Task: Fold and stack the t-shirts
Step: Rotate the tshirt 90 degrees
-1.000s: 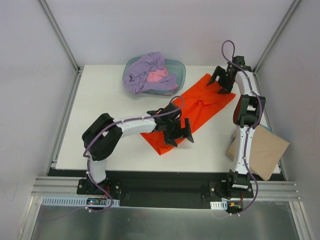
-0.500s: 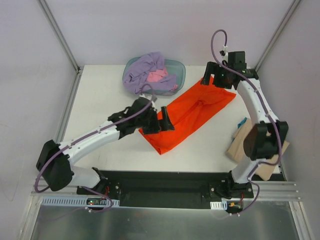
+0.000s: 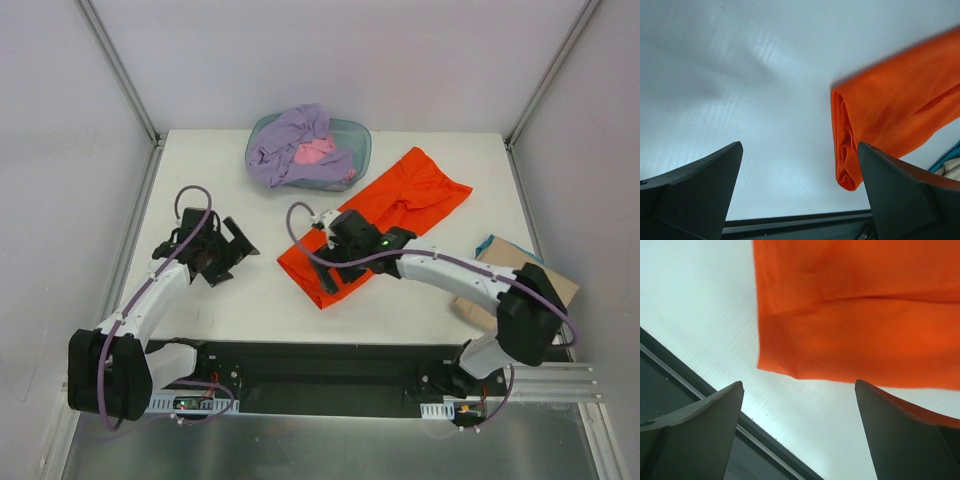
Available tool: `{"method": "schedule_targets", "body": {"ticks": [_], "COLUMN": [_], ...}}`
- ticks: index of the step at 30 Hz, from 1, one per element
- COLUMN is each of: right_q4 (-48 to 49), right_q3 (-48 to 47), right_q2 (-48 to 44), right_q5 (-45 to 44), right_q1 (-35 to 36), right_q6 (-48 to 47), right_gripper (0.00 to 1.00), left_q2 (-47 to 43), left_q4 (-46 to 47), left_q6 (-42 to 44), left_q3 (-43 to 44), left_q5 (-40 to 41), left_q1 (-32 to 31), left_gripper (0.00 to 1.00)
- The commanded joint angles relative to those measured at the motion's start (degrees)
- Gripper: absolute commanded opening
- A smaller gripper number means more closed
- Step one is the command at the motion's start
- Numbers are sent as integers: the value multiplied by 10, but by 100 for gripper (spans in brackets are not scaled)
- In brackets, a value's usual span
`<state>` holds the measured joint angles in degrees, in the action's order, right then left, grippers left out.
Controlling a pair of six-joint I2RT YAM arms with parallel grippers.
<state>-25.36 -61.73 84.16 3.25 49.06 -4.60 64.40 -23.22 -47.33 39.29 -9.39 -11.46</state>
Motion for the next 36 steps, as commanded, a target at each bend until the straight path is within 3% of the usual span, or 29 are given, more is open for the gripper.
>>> {"method": "schedule_targets", "body": {"ticks": [1, 7, 13, 15, 19, 28, 31, 32, 36], "right_q4": [-40, -87, -100, -102, -102, -130, -131, -128, -123], "right_q3": [-107, -162, -160, -159, -157, -144, -125, -104, -42], "right_q2": [89, 184, 217, 232, 251, 276, 269, 265, 217], "right_q5": [-75, -83, -70, -72, -70, -108, -117, -106, -86], "right_q1": [85, 133, 154, 157, 158, 158, 156, 157, 158], "right_q6": [-34, -16, 14, 20, 28, 45, 67, 71, 98], "right_gripper": [99, 87, 77, 69, 61, 44, 27, 15, 4], "left_q2": [-18, -20, -21, -21, -23, -26, -29, -30, -38], "left_q4": [-10, -12, -13, -12, -12, -11, -11, -12, -9], "left_q6": [13, 27, 34, 32, 33, 33, 36, 36, 35], "left_q3": [-11, -23, -24, -22, -23, -27, -30, -32, -48], "left_q5": [-19, -32, -35, -34, -37, -50, -67, -70, -94], "left_q1": [57, 88, 101, 102, 102, 103, 103, 102, 102], "left_gripper": [99, 99, 99, 99, 99, 99, 99, 100, 99]}}
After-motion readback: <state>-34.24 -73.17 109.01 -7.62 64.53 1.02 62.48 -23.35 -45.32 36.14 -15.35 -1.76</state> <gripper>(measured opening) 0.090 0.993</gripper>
